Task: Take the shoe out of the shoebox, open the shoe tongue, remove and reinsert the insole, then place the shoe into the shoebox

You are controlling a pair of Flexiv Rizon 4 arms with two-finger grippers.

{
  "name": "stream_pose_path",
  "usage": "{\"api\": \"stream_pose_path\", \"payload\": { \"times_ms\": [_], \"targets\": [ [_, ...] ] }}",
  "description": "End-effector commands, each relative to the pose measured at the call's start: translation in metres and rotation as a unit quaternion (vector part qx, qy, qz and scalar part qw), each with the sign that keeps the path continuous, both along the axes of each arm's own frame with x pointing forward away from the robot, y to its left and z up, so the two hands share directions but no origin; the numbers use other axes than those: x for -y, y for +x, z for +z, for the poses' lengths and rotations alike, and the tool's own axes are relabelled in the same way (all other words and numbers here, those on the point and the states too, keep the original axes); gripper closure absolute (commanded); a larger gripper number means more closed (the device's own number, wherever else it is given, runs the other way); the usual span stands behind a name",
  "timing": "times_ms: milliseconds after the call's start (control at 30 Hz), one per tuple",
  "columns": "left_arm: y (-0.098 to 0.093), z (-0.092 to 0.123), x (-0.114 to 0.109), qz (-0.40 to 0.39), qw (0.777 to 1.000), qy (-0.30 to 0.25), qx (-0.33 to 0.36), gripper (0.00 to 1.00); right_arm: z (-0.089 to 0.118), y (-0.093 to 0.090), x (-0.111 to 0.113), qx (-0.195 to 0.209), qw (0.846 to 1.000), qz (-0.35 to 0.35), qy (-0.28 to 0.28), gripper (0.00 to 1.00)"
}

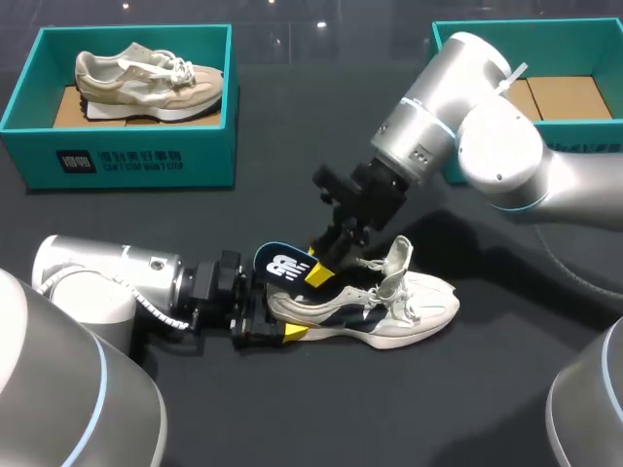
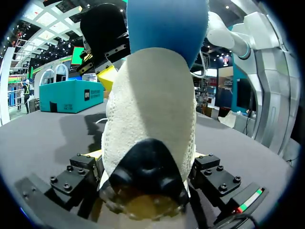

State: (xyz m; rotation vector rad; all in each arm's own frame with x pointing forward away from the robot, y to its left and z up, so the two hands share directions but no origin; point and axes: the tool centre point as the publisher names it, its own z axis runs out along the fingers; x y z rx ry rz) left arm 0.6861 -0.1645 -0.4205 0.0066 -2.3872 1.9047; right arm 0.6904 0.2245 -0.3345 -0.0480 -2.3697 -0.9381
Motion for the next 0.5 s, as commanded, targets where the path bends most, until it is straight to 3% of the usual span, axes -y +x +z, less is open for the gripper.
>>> {"api": "stream_pose_path", "payload": {
  "times_ms": [33, 300, 500],
  "targets": [
    [0.0002, -0.0011, -0.0001, 0.000, 1.000, 0.000, 0.000, 1.00, -0.0055, -0.0038, -0.0001, -0.002, 1.000, -0.005, 0.005, 0.67],
    [0.0002, -0.0011, -0.0001, 0.000, 1.000, 0.000, 0.000, 1.00, -0.0055, -0.0037, -0.0012, -0.007, 1.000, -0.003, 0.008, 1.00],
    [0.0002, -0.0011, -0.0001, 0.000, 1.000, 0.000, 0.000, 1.00, 0.0026, -0.0007, -0.0053, 0.012, 1.000, 0.020, 0.011, 1.00]
  ]
}}
